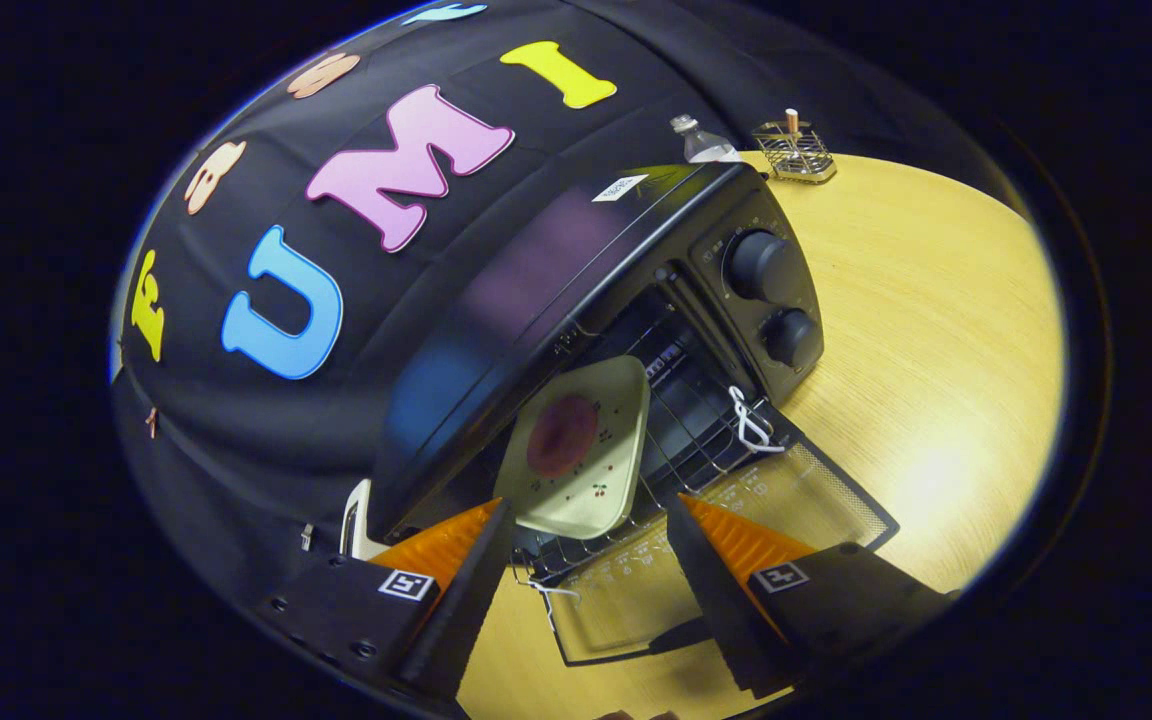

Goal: Open the toaster oven, put the food inside, and close the toaster oven door.

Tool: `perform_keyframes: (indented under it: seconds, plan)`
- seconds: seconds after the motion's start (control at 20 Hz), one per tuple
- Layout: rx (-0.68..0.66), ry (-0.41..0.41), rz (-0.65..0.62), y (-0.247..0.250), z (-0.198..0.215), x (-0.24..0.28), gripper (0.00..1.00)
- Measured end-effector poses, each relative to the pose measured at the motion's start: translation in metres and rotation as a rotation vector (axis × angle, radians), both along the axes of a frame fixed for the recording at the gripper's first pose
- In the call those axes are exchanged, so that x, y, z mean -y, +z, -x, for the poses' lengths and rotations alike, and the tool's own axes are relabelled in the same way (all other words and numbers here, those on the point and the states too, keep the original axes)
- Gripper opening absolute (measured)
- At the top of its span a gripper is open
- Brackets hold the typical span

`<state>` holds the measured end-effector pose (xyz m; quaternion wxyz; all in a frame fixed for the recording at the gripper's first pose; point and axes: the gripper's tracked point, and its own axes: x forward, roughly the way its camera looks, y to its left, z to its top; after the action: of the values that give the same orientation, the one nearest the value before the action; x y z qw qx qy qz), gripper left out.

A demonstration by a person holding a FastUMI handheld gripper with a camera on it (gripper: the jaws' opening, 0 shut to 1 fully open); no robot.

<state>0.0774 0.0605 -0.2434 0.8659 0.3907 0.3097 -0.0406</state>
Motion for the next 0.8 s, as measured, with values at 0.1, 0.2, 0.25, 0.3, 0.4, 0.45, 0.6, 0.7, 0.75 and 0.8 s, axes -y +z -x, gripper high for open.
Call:
perform_keyframes:
  seconds: [0.1,0.2,0.25,0.3,0.4,0.45,0.6,0.7,0.75,0.8]
  plan:
    - [0.029,0.033,0.043,0.008,0.010,0.004,0.99]
    - [0.038,0.081,0.091,0.010,0.023,0.005,0.99]
    - [0.043,0.110,0.116,0.012,0.030,0.004,0.99]
    - [0.047,0.139,0.140,0.012,0.037,0.003,0.99]
    - [0.070,0.193,0.183,0.013,0.052,-0.002,0.99]
    - [0.081,0.215,0.215,0.012,0.058,-0.006,0.99]
    - [0.080,0.304,0.328,-0.004,0.087,-0.007,0.99]
    - [0.066,0.366,0.408,-0.017,0.105,-0.006,0.99]
    - [0.050,0.393,0.445,-0.026,0.114,-0.004,0.99]
    - [0.032,0.412,0.481,-0.033,0.121,-0.001,0.99]
